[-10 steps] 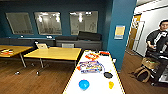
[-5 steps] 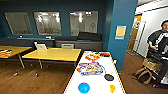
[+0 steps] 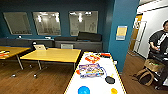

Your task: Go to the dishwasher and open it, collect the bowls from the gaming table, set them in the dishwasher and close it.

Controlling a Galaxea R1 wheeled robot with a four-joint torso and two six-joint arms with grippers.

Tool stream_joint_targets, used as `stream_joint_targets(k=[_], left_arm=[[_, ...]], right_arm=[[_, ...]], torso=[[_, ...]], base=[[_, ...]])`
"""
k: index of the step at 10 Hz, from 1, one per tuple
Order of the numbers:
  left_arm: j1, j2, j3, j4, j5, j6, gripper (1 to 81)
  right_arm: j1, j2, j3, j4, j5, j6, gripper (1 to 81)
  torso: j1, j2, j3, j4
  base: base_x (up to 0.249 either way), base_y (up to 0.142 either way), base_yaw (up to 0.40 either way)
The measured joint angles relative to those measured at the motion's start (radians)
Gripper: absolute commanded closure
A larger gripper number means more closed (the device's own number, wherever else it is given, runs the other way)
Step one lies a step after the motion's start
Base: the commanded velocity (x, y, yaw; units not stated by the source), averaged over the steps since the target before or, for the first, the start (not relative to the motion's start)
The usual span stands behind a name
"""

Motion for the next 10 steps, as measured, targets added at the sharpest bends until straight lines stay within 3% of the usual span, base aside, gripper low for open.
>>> stream_joint_targets(k=[3,10], left_arm=[[0.000,0.005,0.000,0.000,0.000,0.000,1.0],[0.000,0.005,0.000,0.000,-0.005,0.000,1.0]], right_arm=[[0.000,0.000,0.000,0.001,-0.001,0.000,1.0],[0.005,0.021,-0.034,0.000,-0.009,0.000,1.0]], torso=[[0.000,0.000,0.000,0.000],[0.000,0.000,0.000,0.000]], base=[[0.093,0.000,0.000],[0.000,0.000,0.000]])
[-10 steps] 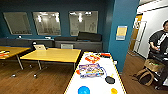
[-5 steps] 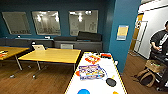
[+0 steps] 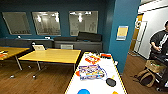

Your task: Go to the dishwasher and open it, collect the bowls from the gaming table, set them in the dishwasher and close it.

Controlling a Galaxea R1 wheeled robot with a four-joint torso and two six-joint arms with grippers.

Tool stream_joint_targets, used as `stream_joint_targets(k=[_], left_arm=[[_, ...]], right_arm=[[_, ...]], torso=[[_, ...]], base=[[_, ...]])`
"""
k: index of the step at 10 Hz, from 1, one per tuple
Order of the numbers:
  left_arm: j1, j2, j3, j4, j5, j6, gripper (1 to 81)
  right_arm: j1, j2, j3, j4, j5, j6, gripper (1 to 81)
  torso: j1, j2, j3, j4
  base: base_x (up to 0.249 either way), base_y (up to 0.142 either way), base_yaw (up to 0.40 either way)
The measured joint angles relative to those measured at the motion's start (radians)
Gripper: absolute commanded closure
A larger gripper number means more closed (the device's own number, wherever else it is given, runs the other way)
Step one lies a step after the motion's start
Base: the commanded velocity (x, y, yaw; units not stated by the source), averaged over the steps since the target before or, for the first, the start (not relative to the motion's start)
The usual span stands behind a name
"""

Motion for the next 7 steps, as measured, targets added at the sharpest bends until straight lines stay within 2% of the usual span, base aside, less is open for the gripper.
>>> stream_joint_targets(k=[2,4,7], left_arm=[[0.001,-0.011,0.012,0.000,-0.002,0.000,1.0],[0.000,-0.047,0.067,0.000,-0.002,0.000,1.0],[-0.005,-0.158,0.253,0.000,-0.003,0.000,1.0]], right_arm=[[0.000,0.040,-0.071,0.000,-0.009,0.000,1.0],[-0.002,0.043,-0.134,0.000,-0.016,0.000,1.0],[0.002,-0.021,-0.095,0.000,-0.012,0.000,1.0]], torso=[[0.000,0.000,0.000,0.000],[0.000,0.000,0.000,0.000],[0.000,0.000,0.000,0.000]], base=[[0.000,0.000,0.000],[0.000,0.000,0.000],[0.000,0.000,0.000]])
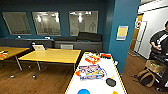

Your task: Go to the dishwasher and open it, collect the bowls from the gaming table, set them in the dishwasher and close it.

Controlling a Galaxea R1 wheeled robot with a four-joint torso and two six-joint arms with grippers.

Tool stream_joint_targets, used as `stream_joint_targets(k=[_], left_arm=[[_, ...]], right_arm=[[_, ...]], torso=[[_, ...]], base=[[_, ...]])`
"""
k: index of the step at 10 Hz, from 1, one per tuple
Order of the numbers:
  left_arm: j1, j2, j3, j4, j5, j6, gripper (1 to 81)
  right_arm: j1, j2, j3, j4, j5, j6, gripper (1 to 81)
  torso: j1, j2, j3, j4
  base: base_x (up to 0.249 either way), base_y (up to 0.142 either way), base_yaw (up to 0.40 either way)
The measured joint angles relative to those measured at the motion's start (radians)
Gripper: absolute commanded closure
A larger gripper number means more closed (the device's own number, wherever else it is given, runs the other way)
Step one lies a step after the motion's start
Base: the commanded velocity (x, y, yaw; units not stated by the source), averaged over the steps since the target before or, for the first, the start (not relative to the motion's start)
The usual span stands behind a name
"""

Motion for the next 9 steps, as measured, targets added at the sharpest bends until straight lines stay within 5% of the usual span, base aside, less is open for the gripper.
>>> stream_joint_targets(k=[3,9], left_arm=[[0.000,-0.121,0.164,0.000,0.000,0.000,1.0],[0.000,-0.221,0.363,0.000,0.000,0.008,1.0]], right_arm=[[0.001,-0.120,0.205,0.000,0.021,0.002,1.0],[0.066,-0.520,0.914,0.003,0.090,0.023,1.0]], torso=[[0.000,0.000,0.000,0.000],[0.000,0.000,-0.002,0.000]], base=[[0.000,0.000,0.000],[0.000,0.000,0.000]])
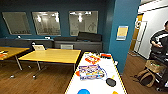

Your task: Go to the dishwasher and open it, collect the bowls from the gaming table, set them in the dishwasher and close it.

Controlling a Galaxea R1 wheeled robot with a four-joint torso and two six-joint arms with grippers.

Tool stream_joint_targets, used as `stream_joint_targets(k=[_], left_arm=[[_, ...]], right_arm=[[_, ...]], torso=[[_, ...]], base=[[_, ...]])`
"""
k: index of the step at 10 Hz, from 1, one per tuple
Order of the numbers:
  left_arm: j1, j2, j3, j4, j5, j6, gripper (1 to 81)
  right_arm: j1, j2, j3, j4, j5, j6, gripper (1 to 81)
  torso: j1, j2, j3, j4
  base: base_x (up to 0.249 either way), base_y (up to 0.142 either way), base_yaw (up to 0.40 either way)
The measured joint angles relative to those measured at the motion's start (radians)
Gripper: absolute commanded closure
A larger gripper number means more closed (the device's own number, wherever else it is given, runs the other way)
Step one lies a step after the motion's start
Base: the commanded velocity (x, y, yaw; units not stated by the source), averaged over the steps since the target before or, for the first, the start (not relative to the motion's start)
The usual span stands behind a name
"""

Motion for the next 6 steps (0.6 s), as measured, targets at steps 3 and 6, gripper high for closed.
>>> stream_joint_targets(k=[3,6], left_arm=[[-0.006,0.006,0.002,0.000,0.001,0.003,1.0],[-0.021,0.039,-0.046,0.001,-0.003,0.003,1.0]], right_arm=[[0.022,-0.309,0.299,0.005,0.037,0.008,1.0],[0.074,-0.564,0.549,0.023,0.072,0.022,1.0]], torso=[[0.000,0.000,-0.060,0.000],[0.000,0.000,-0.140,0.000]], base=[[0.000,0.000,0.000],[0.000,0.000,0.000]])
